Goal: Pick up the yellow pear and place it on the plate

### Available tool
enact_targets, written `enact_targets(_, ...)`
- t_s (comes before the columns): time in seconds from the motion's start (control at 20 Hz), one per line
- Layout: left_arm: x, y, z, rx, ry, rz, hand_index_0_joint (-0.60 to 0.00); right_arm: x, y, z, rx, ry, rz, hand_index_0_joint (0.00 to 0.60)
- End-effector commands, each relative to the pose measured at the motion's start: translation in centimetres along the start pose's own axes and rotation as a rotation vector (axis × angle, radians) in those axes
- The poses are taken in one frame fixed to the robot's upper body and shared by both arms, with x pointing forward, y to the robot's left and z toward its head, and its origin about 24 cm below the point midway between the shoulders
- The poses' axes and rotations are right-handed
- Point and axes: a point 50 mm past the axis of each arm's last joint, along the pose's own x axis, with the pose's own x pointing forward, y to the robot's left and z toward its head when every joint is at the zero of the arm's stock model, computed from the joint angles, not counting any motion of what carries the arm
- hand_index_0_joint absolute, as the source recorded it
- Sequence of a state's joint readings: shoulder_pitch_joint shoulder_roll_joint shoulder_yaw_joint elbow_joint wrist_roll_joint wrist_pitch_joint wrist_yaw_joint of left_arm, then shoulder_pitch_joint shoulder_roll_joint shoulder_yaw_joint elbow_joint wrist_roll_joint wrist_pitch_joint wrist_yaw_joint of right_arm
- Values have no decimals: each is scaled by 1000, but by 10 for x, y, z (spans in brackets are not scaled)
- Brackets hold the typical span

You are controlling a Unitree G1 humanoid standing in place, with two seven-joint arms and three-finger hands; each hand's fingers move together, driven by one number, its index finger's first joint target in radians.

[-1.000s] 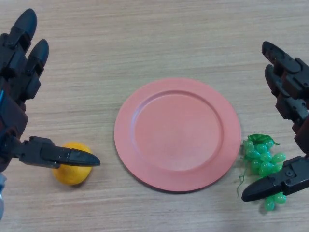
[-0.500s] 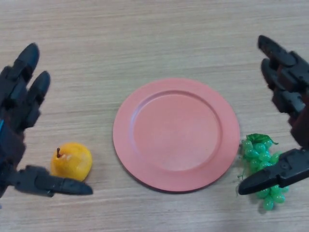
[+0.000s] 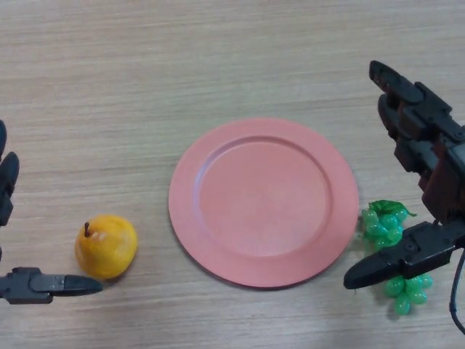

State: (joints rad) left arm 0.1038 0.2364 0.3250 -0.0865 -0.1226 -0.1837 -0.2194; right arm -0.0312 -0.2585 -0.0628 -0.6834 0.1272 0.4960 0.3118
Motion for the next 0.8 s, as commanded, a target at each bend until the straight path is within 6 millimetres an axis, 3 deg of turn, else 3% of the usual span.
enact_targets(0.05,8,10,16,72,-178,36,0,-10,-9,37,-108,-244,-63,0)
enact_targets(0.75,29,-7,-41,56,-75,-11,0,-32,-25,39,-107,-247,-158,0)
enact_targets(0.8,29,-7,-41,58,-77,-11,-99,-32,-25,39,-106,-247,-158,0)
